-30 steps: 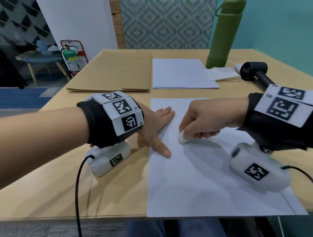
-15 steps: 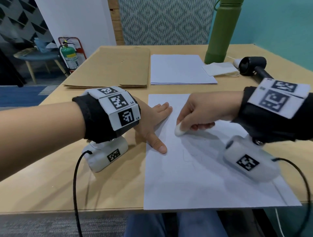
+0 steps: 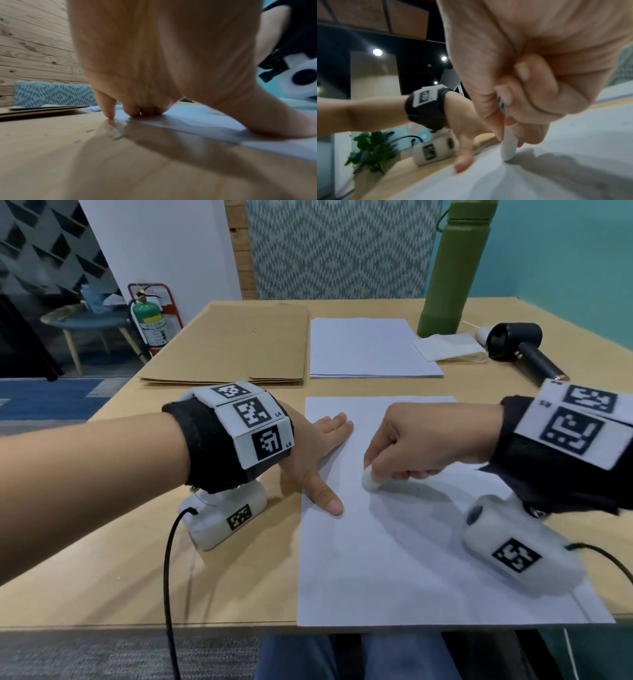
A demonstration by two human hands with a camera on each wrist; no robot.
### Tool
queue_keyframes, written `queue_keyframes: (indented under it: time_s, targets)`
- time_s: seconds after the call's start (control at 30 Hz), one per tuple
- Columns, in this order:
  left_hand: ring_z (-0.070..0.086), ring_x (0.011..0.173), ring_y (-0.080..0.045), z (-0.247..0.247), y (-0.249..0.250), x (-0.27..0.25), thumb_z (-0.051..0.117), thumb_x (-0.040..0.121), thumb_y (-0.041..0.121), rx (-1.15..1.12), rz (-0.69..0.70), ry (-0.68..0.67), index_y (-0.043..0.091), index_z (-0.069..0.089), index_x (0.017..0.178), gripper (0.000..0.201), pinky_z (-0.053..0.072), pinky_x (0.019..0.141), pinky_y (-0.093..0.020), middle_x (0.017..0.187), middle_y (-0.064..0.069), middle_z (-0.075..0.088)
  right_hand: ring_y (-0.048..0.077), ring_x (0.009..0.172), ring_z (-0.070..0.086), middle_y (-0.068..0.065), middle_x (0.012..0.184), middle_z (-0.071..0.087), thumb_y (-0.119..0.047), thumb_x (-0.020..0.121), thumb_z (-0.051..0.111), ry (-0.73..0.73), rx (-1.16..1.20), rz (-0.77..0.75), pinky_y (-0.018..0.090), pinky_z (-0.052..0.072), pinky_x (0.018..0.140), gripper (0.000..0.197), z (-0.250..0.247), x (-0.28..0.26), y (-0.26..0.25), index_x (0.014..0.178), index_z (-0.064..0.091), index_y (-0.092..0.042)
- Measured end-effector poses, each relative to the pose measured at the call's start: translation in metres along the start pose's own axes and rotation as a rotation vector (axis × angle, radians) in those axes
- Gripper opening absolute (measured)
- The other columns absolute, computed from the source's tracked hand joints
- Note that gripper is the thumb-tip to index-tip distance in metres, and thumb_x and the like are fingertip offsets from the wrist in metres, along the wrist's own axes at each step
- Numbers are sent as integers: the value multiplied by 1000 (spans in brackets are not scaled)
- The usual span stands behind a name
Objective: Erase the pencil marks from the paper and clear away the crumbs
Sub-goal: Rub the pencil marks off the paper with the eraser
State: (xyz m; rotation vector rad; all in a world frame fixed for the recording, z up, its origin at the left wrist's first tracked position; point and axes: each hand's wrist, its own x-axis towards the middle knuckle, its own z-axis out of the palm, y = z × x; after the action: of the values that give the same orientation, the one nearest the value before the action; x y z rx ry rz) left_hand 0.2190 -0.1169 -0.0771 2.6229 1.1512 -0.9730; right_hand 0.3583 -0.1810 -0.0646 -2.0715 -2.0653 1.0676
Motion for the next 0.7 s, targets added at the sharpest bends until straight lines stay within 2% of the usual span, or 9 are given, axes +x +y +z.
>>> queue_keyframes:
  time_s: [0.07,0.17,0.23,0.3,0.4,0.5,0.6,0.63,0.7]
  targets:
    - [-7,147,-12,0,0,0,60,71,67,11,-2,-4,20,-31,143,125,7,120,-41,154,8,-30,15,47,37,2,56,50,-18,78,70,-31,-5,14,18,32,42,17,3,-4,-3,64,68,-7]
    - [-4,147,-12,0,1,0,58,72,68,8,-8,-5,21,-31,143,123,8,119,-40,154,9,-29,16,48,37,5,62,51,-18,78,68,94,-24,41,17,32,43,22,-2,5,-6,83,70,3]
    - [-3,147,-13,0,2,-1,58,73,67,9,-9,1,22,-30,144,121,8,117,-38,154,9,-28,18,50,37,7,62,51,-18,78,64,127,-54,30,19,32,46,20,-3,9,-5,76,69,1]
    - [-3,147,-13,0,2,-1,58,73,67,14,-5,11,22,-29,144,121,7,117,-39,154,9,-28,19,51,38,7,61,50,-20,78,62,54,-118,-6,20,32,46,19,-1,8,-4,65,64,-6]
    - [-4,147,-13,1,0,1,58,72,68,15,5,15,22,-29,145,122,8,118,-39,154,8,-28,13,44,39,1,55,51,-21,80,66,-39,-144,-52,15,33,41,16,-2,2,-6,71,68,-8]
    - [1,147,-16,2,-1,3,60,72,65,-11,42,35,24,-22,148,119,11,116,-38,156,7,-22,4,41,44,-9,53,52,-24,83,67,12,-217,-185,8,36,45,5,-5,8,-9,80,68,-20]
    - [5,146,-20,4,-5,5,62,74,61,-78,110,37,32,-5,149,105,14,116,-39,157,7,-11,-15,55,48,-18,49,53,-25,87,63,79,-341,-373,2,36,55,4,2,14,-9,86,65,-28]
    - [4,146,-20,4,-6,6,62,75,61,-76,123,34,32,-3,149,103,14,116,-40,157,7,-10,-17,61,48,-18,50,53,-24,88,62,94,-379,-434,3,35,57,6,4,14,-8,90,68,-24]
    - [1,147,-19,4,-7,8,60,72,65,-33,103,26,28,-9,150,110,13,118,-43,157,7,-17,-4,63,48,-12,61,54,-23,91,58,72,-480,-541,7,34,61,14,4,11,-2,96,69,-15]
